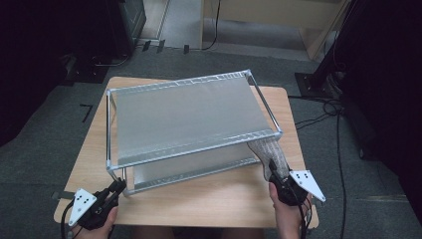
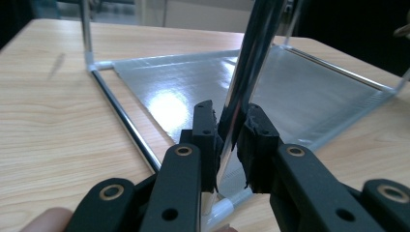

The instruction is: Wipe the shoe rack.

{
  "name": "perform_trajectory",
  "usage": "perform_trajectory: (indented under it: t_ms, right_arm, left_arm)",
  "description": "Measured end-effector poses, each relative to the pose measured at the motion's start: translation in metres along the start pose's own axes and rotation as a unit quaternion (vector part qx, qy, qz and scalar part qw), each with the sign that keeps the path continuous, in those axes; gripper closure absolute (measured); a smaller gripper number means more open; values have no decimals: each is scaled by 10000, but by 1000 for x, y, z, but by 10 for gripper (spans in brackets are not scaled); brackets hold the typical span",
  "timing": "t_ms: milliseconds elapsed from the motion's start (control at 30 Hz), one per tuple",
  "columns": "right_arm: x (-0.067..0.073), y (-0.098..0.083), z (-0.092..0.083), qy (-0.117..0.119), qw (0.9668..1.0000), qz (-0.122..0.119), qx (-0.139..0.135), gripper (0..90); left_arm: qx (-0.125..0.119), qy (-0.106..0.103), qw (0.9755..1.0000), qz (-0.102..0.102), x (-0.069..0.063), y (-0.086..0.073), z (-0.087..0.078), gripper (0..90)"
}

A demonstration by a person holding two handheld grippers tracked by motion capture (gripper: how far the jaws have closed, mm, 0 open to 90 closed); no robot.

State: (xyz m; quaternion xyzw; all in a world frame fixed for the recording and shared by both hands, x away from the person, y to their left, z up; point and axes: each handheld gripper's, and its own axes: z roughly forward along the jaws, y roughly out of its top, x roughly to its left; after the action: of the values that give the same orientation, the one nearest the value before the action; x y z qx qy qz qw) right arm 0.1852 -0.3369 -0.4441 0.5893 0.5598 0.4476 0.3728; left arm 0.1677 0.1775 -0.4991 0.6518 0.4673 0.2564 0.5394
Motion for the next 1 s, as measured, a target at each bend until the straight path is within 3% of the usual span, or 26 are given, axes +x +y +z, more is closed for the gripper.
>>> perform_trajectory:
  t_ms: [67,167,367,500,667,733,867,1000]
  right_arm:
    - [-2,-5,0,-213,9996,-12,182,611]
    - [-5,-16,2,-303,9984,-14,471,610]
    - [-24,-40,6,-542,9925,170,1081,612]
    - [-37,-42,4,-844,9888,285,1195,616]
    - [-52,-28,-5,-1262,9867,418,938,618]
    - [-56,-20,-10,-1305,9875,473,748,617]
    - [-58,1,-22,-1121,9916,607,217,614]
    - [-45,23,-30,-868,9945,566,-160,613]
  left_arm:
    - [-14,-37,10000,-38,0,0,0,778]
    - [-33,-87,9999,-103,1,0,1,769]
    - [14,-71,9999,-72,2,2,1,775]
    - [8,-72,9999,-109,2,2,2,775]
    - [13,-65,9999,-94,2,1,2,776]
    - [7,-68,9999,-97,2,1,2,777]
    - [-18,-76,9999,-104,2,0,2,776]
    - [-20,-74,9999,-102,2,0,2,776]
